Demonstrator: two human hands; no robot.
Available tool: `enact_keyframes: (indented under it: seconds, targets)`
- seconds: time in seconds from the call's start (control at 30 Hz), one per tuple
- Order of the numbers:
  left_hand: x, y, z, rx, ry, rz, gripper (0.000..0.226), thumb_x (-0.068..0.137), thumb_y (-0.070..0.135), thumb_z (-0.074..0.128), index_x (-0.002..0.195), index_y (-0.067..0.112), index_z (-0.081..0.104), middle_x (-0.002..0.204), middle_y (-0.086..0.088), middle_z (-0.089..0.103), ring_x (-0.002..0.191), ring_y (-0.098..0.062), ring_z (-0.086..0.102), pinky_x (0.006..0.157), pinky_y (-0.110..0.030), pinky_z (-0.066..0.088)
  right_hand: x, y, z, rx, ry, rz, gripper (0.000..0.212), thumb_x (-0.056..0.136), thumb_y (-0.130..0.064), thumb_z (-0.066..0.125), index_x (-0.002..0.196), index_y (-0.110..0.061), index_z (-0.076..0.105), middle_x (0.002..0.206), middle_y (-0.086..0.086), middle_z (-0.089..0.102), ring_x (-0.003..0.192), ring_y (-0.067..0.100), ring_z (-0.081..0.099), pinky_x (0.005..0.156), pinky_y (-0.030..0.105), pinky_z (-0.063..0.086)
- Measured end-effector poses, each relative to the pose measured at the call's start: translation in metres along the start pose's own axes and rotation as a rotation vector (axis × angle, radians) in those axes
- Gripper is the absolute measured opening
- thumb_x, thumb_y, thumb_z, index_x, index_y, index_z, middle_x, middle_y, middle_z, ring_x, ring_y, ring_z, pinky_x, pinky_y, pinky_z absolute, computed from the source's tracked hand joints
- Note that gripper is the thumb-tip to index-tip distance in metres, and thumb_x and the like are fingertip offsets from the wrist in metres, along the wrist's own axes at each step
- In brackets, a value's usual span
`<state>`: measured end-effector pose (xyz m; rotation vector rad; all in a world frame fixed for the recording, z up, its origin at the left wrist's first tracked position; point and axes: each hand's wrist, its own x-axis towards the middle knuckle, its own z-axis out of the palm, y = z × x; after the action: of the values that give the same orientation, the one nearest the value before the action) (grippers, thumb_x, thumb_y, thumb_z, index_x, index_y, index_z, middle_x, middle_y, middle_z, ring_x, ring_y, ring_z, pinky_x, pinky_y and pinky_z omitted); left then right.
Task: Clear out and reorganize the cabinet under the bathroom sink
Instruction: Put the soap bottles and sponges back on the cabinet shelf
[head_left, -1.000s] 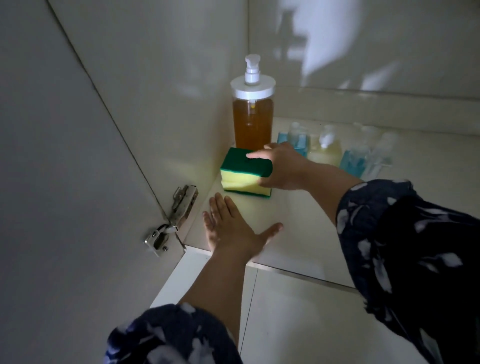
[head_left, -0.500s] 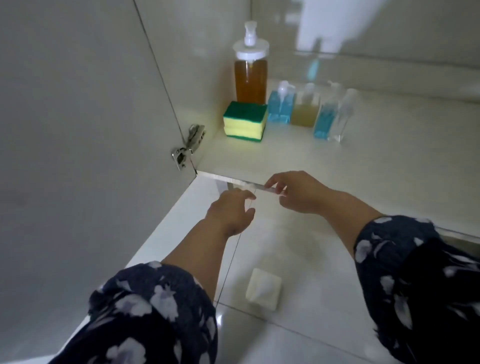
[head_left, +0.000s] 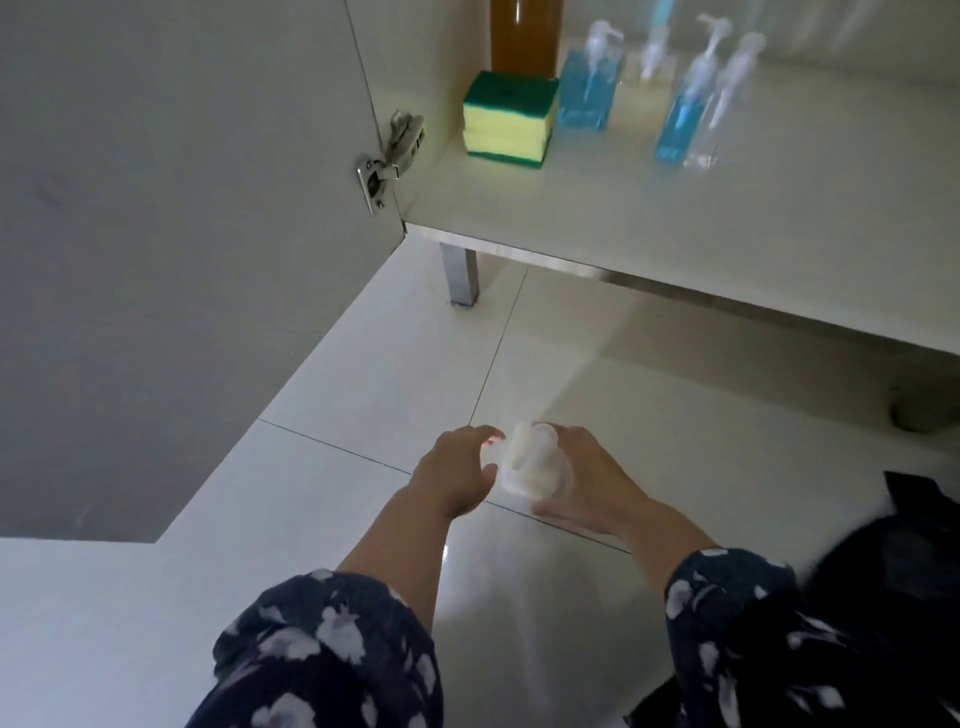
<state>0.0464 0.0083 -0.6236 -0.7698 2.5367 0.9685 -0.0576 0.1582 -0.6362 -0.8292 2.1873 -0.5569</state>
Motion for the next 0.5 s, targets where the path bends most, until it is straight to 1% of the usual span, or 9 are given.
enact_keyframes:
  seconds: [0.03,0.07,0.13,0.2,0.3,0.33,0.4,0.43,0.5]
  targets:
    - [0.001,-0.002,0.003,0.004,-0.005,0.004,0.042,0.091,0.018,0.051,0.132,0.027,0.049,0.131,0.005,0.054,0.125,-0.016,0.044,0.102,-0.037,0.041,0.003,0.002,0.007,0.026,0.046,-0.022,0.087,0.049,-0.043,0.08,0.127,-0.037,0.042,0.121,-0.005,0.05,0.109,0.019,0.056,0.088,0.034,0.053]
    - [0.003,-0.004,0.004,0.009,-0.002,0.01,0.041,0.091,0.019,0.051,0.131,0.027,0.05,0.131,0.005,0.054,0.125,-0.016,0.044,0.102,-0.036,0.041,0.004,0.0,0.011,0.049,0.092,-0.036,0.084,0.052,-0.038,0.081,0.127,-0.036,0.044,0.121,-0.004,0.05,0.109,0.019,0.056,0.089,0.034,0.052]
    - [0.008,-0.008,0.003,0.013,0.02,0.028,0.039,0.091,0.02,0.051,0.13,0.027,0.051,0.131,0.006,0.054,0.124,-0.015,0.044,0.102,-0.036,0.041,0.004,-0.002,0.015,0.072,0.169,-0.048,0.078,0.064,-0.024,0.078,0.133,-0.031,0.044,0.125,-0.002,0.048,0.111,0.017,0.053,0.094,0.032,0.048]
    - [0.015,-0.009,-0.002,0.022,0.052,0.052,0.038,0.091,0.02,0.051,0.128,0.027,0.053,0.132,0.006,0.053,0.124,-0.015,0.045,0.1,-0.036,0.043,0.005,-0.002,0.013,0.026,0.217,-0.063,0.072,0.068,-0.018,0.074,0.133,-0.031,0.045,0.125,-0.003,0.05,0.11,0.017,0.055,0.094,0.028,0.047]
    - [0.029,0.001,-0.02,0.073,0.133,0.107,0.036,0.092,0.021,0.052,0.128,0.027,0.054,0.135,0.006,0.05,0.127,-0.015,0.041,0.1,-0.036,0.042,0.003,-0.004,0.004,-0.025,0.173,-0.038,0.064,0.071,-0.023,0.075,0.13,-0.027,0.05,0.121,-0.001,0.055,0.105,0.016,0.057,0.09,0.024,0.047]
    - [0.037,0.009,-0.03,0.097,0.191,0.14,0.036,0.093,0.023,0.051,0.129,0.026,0.053,0.138,0.006,0.048,0.13,-0.015,0.038,0.102,-0.036,0.039,0.0,-0.006,-0.005,-0.033,0.156,-0.024,0.063,0.071,-0.027,0.076,0.129,-0.026,0.05,0.12,-0.001,0.056,0.104,0.016,0.057,0.089,0.024,0.048]
    - [0.055,0.028,-0.05,0.136,0.315,0.192,0.037,0.095,0.027,0.049,0.132,0.026,0.049,0.142,0.007,0.041,0.136,-0.014,0.03,0.108,-0.037,0.029,-0.006,-0.011,-0.024,-0.042,0.1,-0.02,0.061,0.071,-0.033,0.076,0.126,-0.025,0.052,0.117,-0.002,0.058,0.102,0.015,0.058,0.087,0.025,0.05]
    - [0.067,0.04,-0.063,0.151,0.387,0.225,0.038,0.096,0.029,0.048,0.134,0.027,0.047,0.144,0.007,0.038,0.137,-0.014,0.026,0.109,-0.036,0.024,-0.009,-0.013,-0.039,-0.042,0.082,-0.032,0.059,0.071,-0.032,0.076,0.125,-0.026,0.054,0.116,-0.003,0.06,0.102,0.015,0.059,0.087,0.027,0.05]
    - [0.094,0.067,-0.088,0.173,0.496,0.292,0.039,0.096,0.031,0.047,0.135,0.026,0.045,0.147,0.007,0.034,0.139,-0.014,0.024,0.109,-0.034,0.021,-0.014,-0.021,-0.075,-0.034,0.066,-0.045,0.053,0.07,-0.027,0.077,0.12,-0.028,0.06,0.111,-0.008,0.063,0.102,0.014,0.061,0.087,0.029,0.05]
